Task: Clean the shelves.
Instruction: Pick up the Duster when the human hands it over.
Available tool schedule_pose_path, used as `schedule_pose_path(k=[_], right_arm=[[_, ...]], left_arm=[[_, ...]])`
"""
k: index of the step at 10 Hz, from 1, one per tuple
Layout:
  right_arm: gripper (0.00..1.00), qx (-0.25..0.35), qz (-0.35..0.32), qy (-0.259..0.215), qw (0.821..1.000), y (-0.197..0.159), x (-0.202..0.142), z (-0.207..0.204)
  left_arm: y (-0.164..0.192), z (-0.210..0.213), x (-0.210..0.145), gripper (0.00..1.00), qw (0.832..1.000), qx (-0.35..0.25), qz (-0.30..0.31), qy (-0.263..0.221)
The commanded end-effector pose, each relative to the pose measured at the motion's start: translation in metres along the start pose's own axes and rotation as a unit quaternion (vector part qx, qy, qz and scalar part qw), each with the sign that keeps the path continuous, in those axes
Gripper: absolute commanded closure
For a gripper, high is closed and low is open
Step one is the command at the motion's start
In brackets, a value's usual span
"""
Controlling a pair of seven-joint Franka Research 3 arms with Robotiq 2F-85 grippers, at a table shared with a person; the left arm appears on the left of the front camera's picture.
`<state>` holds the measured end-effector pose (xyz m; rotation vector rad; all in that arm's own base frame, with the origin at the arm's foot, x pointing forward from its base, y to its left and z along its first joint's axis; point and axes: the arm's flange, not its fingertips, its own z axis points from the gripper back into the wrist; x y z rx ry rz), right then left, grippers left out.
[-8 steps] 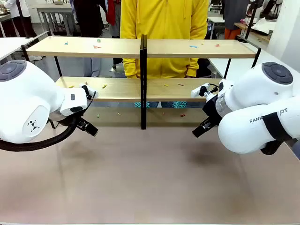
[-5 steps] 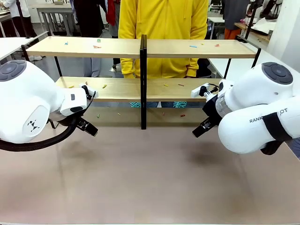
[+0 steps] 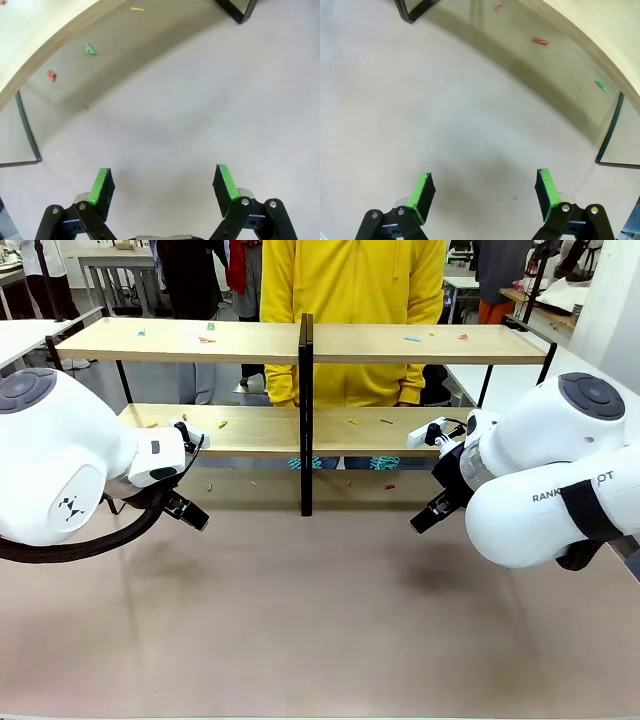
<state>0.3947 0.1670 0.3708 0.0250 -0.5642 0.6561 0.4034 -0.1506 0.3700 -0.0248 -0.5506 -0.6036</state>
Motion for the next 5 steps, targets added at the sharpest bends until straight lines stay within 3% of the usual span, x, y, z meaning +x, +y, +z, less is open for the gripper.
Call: schedule_pose_path(k=[1, 3, 4, 5], right_arm=[[0.0, 0.0, 0.0, 0.0, 1.0, 0.0, 0.0, 0.0], [0.0, 0.0, 0.0, 0.0, 1.0, 0.0, 0.0, 0.0], [0.0, -0.022, 0.036, 0.023, 0.999, 0.001, 0.003, 0.025], [0.0, -0.035, 0.038, 0.011, 0.999, 0.001, -0.002, 0.07]], left_arm=[[0.0, 0.0, 0.0, 0.0, 1.0, 0.0, 0.0, 0.0], [0.0, 0.0, 0.0, 0.0, 1.0, 0.0, 0.0, 0.0], [0.0, 0.0, 0.0, 0.0, 1.0, 0.0, 0.0, 0.0], [0.002, 0.045, -0.023, 0.0, 0.998, -0.038, -0.015, -0.039]])
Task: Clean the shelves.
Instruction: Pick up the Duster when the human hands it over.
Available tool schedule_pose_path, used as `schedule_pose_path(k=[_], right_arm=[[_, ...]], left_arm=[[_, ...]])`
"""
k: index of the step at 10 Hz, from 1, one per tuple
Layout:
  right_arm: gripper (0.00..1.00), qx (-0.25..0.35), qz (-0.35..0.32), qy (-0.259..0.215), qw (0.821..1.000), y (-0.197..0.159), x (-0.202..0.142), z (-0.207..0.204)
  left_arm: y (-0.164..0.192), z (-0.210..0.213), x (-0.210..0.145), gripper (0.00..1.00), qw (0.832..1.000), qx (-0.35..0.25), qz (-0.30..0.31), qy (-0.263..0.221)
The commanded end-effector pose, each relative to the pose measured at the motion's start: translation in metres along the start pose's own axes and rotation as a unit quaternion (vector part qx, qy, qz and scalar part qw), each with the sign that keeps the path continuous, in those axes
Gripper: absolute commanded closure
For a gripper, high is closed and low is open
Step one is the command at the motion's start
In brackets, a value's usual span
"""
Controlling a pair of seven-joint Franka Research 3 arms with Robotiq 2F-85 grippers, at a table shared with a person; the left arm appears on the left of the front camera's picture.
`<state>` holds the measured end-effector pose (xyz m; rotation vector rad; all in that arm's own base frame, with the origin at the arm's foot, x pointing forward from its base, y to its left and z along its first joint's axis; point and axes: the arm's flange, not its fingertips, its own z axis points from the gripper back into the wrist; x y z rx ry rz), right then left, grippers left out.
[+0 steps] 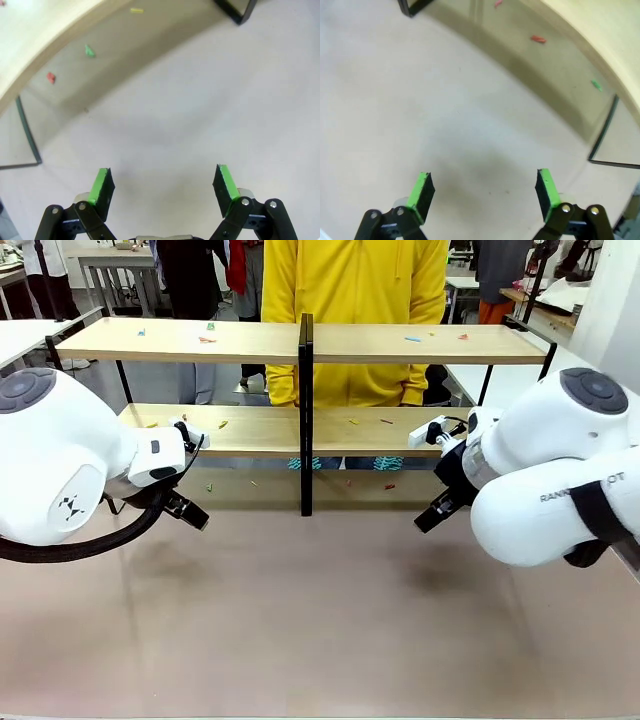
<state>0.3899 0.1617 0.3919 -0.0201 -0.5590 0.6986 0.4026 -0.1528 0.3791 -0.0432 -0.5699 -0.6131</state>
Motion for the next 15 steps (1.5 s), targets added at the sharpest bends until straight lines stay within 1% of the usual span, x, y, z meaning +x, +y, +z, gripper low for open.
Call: schedule_pose_path(k=[1, 2, 3, 4, 5, 6, 7, 8, 10, 12, 13, 15], right_arm=[[0.0, -0.025, 0.005, -0.017, 1.0, 0.003, -0.017, 0.092], [0.0, -0.031, 0.006, -0.028, 0.999, 0.002, -0.03, 0.13], [0.0, -0.031, -0.001, -0.041, 0.999, 0.0, -0.042, 0.16], [0.0, -0.005, -0.01, -0.078, 0.997, 0.0, -0.048, 0.186], [0.0, -0.019, -0.032, -0.103, 0.994, -0.001, -0.046, 0.207], [0.0, 0.0, -0.056, -0.116, 0.992, -0.001, -0.042, 0.223], [0.0, -0.008, -0.115, -0.12, 0.986, -0.001, -0.036, 0.234], [0.0, 0.01, -0.145, -0.127, 0.981, -0.002, -0.032, 0.24], [0.0, 0.015, -0.157, -0.139, 0.978, 0.0, -0.036, 0.241], [0.0, 0.017, -0.167, -0.141, 0.976, 0.0, -0.038, 0.238], [0.0, 0.013, -0.173, -0.145, 0.974, -0.004, -0.037, 0.239], [0.0, 0.019, -0.181, -0.136, 0.974, -0.011, -0.035, 0.231]], left_arm=[[0.007, 0.082, -0.057, 0.0, 0.997, -0.05, -0.041, -0.052], [0.012, 0.119, -0.087, 0.0, 0.994, -0.055, -0.046, -0.079], [0.012, 0.153, -0.116, 0.0, 0.984, -0.102, -0.073, -0.129], [0.016, 0.183, -0.147, 0.0, 0.975, -0.096, -0.069, -0.19], [0.02, 0.207, -0.167, 0.0, 0.96, -0.106, -0.086, -0.246], [0.025, 0.223, -0.182, 0.0, 0.948, -0.096, -0.08, -0.293], [0.027, 0.234, -0.194, 0.0, 0.939, -0.097, -0.074, -0.323], [0.032, 0.244, -0.202, 0.0, 0.93, -0.099, -0.069, -0.347], [0.035, 0.249, -0.208, 0.0, 0.927, -0.097, -0.051, -0.36], [0.044, 0.244, -0.201, 0.0, 0.927, -0.113, -0.036, -0.357], [0.048, 0.244, -0.2, 0.0, 0.928, -0.108, -0.019, -0.357], [0.044, 0.24, -0.193, 0.0, 0.936, -0.1, -0.001, -0.337]])
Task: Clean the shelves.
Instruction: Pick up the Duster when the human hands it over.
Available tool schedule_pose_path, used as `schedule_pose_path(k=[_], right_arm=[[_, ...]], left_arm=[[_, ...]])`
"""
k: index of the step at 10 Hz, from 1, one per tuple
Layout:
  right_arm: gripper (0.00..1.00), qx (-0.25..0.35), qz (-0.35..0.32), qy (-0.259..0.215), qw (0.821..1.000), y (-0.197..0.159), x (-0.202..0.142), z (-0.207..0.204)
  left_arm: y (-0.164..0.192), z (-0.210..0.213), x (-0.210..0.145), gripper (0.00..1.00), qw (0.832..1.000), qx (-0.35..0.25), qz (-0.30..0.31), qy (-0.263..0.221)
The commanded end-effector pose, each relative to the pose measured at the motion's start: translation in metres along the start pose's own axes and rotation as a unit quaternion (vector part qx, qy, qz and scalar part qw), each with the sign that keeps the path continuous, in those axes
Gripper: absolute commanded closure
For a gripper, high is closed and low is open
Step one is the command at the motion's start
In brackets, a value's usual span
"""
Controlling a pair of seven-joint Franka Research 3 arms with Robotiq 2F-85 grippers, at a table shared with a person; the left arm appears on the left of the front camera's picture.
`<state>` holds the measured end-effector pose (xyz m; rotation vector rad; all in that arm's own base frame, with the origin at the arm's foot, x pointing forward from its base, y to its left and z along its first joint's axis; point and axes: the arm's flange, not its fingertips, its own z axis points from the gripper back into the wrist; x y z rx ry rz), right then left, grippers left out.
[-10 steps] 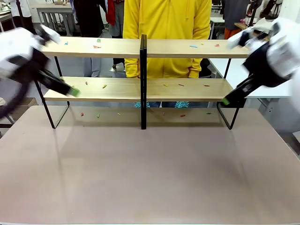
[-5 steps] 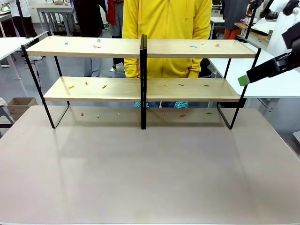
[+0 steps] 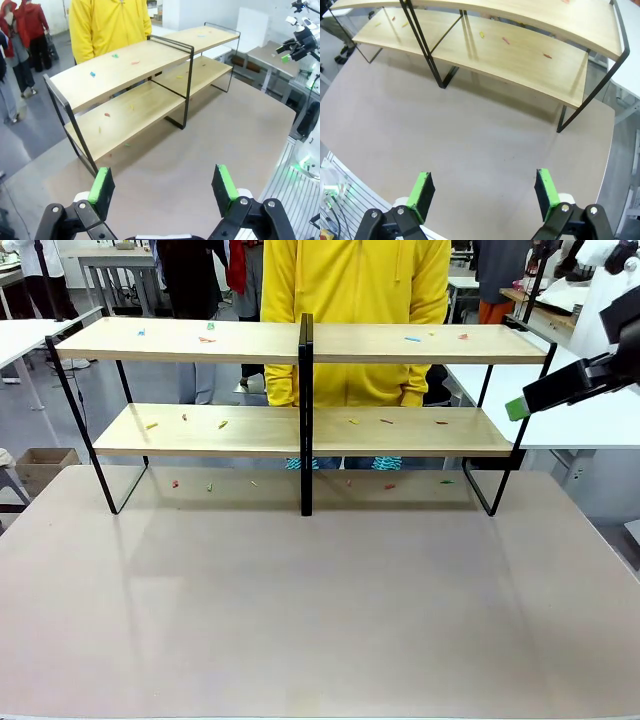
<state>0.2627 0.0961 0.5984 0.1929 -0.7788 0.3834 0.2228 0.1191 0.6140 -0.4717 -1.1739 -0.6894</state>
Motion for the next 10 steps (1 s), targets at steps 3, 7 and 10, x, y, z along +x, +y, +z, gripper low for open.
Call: schedule_pose_path(k=[3, 7, 10], right_arm=[[0.0, 0.013, -0.02, -0.003, 1.0, -0.008, -0.018, -0.022], [0.0, 0.02, -0.025, 0.016, 0.999, -0.017, -0.017, -0.038], [0.0, 0.026, -0.025, 0.025, 0.999, -0.023, -0.01, -0.047]], left_arm=[[-0.084, -0.072, -0.104, 0.0, 0.998, 0.048, 0.037, 0.015], [-0.041, -0.091, -0.082, 0.0, 0.995, 0.073, 0.043, 0.051], [-0.021, -0.106, -0.062, 0.0, 0.993, 0.077, 0.045, 0.071]])
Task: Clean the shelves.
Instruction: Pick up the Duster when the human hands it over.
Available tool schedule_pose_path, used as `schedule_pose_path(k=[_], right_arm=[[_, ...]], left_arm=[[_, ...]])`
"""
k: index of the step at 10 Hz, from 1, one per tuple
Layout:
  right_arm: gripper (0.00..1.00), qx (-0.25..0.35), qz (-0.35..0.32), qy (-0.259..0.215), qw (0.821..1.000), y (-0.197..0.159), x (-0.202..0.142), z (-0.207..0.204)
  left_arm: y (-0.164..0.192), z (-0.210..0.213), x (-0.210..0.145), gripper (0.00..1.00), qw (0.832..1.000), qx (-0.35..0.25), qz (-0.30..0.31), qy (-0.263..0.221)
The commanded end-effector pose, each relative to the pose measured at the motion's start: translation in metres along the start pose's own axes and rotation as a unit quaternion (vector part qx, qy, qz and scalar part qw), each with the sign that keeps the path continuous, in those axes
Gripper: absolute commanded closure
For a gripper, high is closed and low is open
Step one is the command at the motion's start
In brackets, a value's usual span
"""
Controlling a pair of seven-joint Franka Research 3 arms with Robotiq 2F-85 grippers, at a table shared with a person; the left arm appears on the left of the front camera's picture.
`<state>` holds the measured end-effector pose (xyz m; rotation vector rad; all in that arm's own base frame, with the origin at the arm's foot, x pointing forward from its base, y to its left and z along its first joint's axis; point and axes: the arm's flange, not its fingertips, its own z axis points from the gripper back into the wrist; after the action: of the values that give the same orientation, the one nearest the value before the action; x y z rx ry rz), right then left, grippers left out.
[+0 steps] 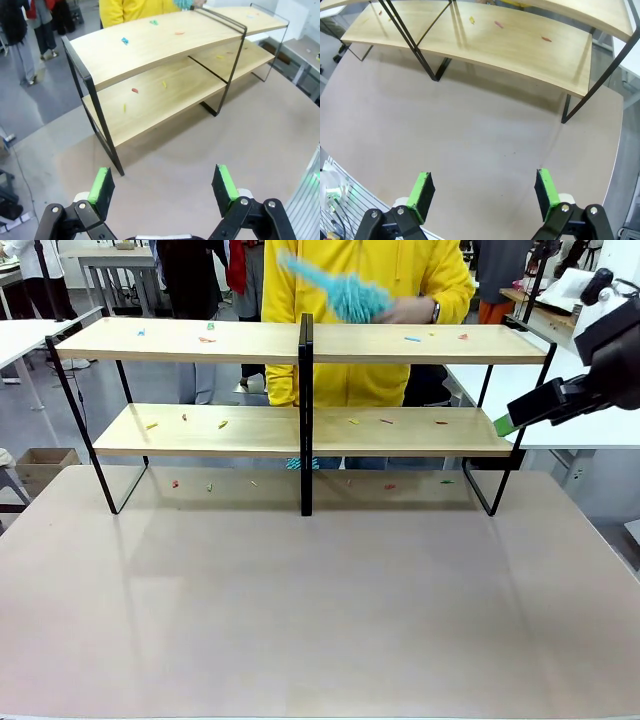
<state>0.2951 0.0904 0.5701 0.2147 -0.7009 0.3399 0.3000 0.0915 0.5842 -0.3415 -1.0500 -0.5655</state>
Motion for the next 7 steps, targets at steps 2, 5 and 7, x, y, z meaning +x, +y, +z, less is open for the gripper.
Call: schedule_pose_path(k=[2, 5, 7], right_arm=[[0.0, 0.023, 0.002, -0.002, 1.0, -0.009, -0.003, -0.017], [0.0, 0.028, -0.001, -0.001, 1.0, -0.017, -0.007, -0.018], [0.0, 0.032, -0.004, 0.001, 0.999, -0.023, -0.011, -0.021]], left_arm=[[-0.047, -0.035, -0.05, 0.0, 1.0, 0.028, -0.01, 0.011], [-0.058, -0.043, -0.04, 0.0, 0.998, 0.024, -0.044, 0.023], [-0.052, -0.038, -0.039, 0.0, 0.998, 0.03, -0.058, 0.028]])
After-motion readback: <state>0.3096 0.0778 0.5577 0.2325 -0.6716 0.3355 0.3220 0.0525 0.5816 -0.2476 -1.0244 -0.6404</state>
